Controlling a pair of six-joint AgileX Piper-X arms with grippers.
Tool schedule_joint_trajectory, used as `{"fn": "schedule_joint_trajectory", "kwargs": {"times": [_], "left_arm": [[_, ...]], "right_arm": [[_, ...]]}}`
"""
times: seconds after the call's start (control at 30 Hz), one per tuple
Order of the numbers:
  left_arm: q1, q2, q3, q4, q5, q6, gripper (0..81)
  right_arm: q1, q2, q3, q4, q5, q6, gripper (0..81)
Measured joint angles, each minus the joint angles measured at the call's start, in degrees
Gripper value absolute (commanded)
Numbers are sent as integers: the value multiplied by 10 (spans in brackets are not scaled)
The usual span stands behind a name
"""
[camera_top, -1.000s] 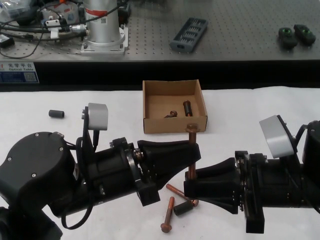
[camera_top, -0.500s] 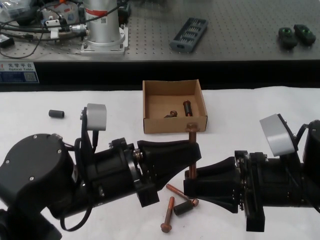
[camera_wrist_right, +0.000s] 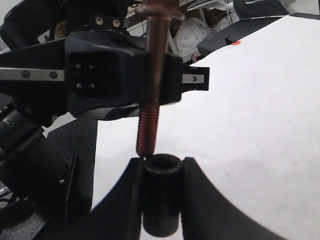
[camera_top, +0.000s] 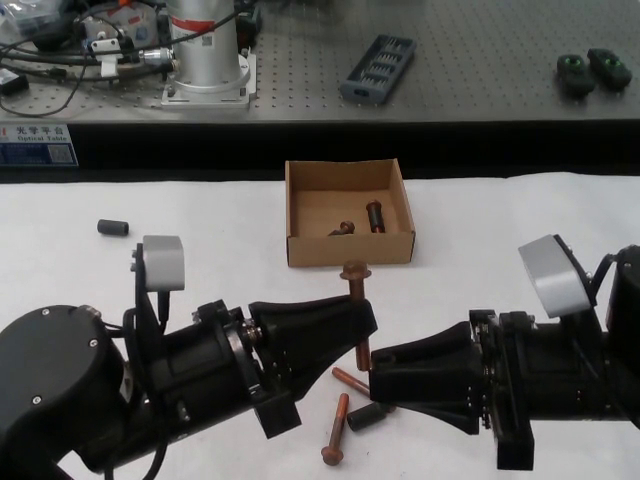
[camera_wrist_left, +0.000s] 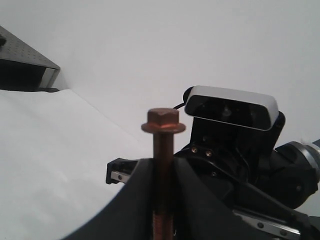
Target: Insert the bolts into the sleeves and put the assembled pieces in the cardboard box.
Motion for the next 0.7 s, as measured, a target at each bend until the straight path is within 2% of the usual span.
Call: {"fn": "schedule_joint_trajectory", "kwargs": {"times": [0.37, 0.7], "left_arm": [[-1, 1, 6, 3, 0, 0, 6], [-1, 1, 6, -29, -24, -15, 6]], "right_arm": [[0, 0, -2, -12, -9, 7, 76], [0, 0, 0, 20, -12, -20, 76]]}}
